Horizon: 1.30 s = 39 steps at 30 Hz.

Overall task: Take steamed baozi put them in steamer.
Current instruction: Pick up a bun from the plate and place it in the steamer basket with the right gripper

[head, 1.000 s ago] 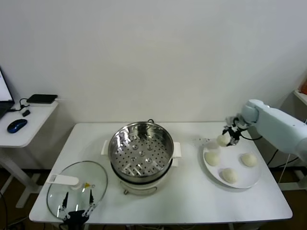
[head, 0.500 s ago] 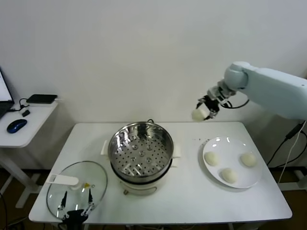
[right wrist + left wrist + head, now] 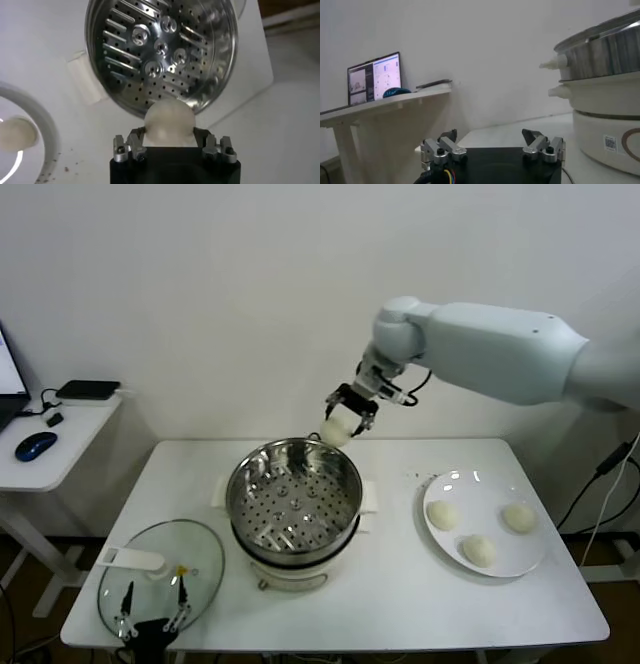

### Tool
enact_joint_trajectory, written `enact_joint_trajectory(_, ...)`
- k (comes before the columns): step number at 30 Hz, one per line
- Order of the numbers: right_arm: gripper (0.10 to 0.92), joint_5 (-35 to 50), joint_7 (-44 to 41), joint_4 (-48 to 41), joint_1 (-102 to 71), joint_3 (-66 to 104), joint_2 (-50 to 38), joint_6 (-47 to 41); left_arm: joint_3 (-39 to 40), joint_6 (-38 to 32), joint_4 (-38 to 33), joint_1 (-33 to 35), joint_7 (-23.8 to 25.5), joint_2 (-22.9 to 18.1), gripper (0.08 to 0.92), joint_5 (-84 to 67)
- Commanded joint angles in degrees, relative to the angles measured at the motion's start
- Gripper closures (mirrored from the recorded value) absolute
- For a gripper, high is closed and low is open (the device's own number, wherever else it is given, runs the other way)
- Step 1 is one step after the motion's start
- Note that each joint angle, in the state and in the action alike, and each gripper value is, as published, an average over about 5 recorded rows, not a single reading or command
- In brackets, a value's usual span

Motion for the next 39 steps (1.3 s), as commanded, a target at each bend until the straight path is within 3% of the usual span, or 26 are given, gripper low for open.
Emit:
enact_joint_trajectory(1, 0.355, -3.88, 0.94, -3.12, -5.05, -0.05, 7.72, 5.47, -0.07, 0.10, -0.03, -0.03, -0.04, -1.78, 0.177, -0.12)
enact_joint_trajectory(12, 0.355, -11.04, 1.43, -11.51, -12.78, 2.45, 9.74, 6.54, -0.16, 0.05, -0.18, 0.21, -0.14, -1.59, 0.177, -0.14)
enact_joint_trajectory(23, 0.348, -10.65, 4.38, -15.72, -14.27, 2.92, 11.49, 7.24, -0.47, -0.10, 0.19, -0.04, -0.22, -1.33, 0.177, -0.11)
enact_joint_trajectory(28, 0.259, -4.76, 5.89, -14.21, -11.40, 2.27, 10.63, 6.76, -0.46, -0.06, 0.06, -0.12, -0.26, -1.37, 0.177, -0.11)
enact_joint_trajectory(33, 0.205, 7.19, 1.01, -9.90, -3.10, -2.29, 7.16, 5.64, -0.57, 0.04, -0.44, 0.11, -0.23, -1.40, 0.177, -0.07)
enact_joint_trajectory(39, 0.202, 20.42, -7.74, -3.93, 7.26, -13.32, -1.78, -6.34, -0.69, 0.12, -1.16, 0.54, -0.20, -1.40, 0.177, 0.08)
